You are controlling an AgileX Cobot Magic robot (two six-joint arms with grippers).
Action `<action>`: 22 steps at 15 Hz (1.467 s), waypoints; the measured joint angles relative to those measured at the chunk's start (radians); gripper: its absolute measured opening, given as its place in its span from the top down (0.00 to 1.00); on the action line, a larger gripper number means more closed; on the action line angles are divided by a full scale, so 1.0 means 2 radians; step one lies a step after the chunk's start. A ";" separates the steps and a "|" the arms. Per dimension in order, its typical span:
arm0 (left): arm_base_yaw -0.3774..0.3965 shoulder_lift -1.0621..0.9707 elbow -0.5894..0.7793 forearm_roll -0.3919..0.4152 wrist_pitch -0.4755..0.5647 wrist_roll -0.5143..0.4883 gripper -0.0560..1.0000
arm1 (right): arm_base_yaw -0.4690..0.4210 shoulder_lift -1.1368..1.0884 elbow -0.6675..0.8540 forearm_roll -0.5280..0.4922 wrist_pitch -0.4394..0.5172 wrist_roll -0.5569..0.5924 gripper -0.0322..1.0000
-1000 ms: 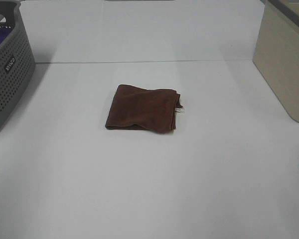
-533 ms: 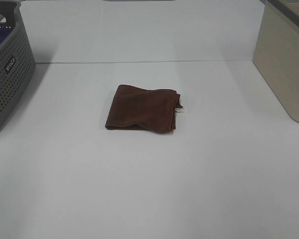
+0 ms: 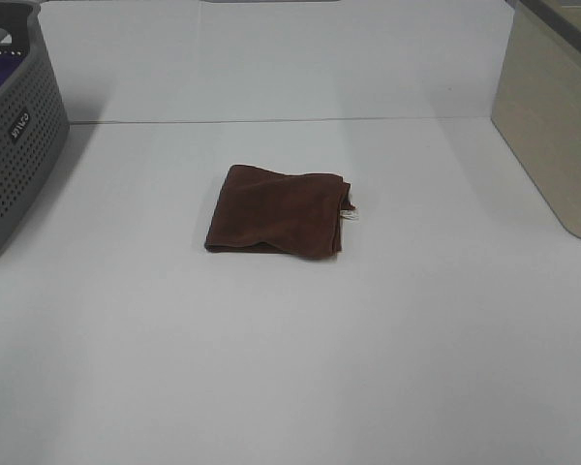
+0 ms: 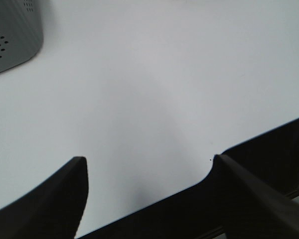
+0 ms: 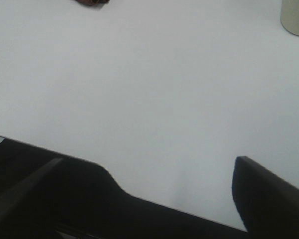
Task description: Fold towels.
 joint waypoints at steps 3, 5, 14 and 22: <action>0.000 0.000 0.000 0.000 0.000 0.000 0.32 | 0.000 0.000 0.000 0.000 0.000 0.000 0.16; 0.000 0.000 0.000 0.000 0.000 0.000 0.32 | 0.000 0.000 0.000 0.000 0.000 0.000 0.16; 0.059 -0.013 0.000 0.000 0.000 0.000 0.32 | -0.072 -0.020 0.000 0.000 -0.001 0.000 0.16; 0.091 -0.160 0.001 0.000 0.000 0.000 0.32 | -0.078 -0.155 0.002 0.001 -0.001 0.000 0.16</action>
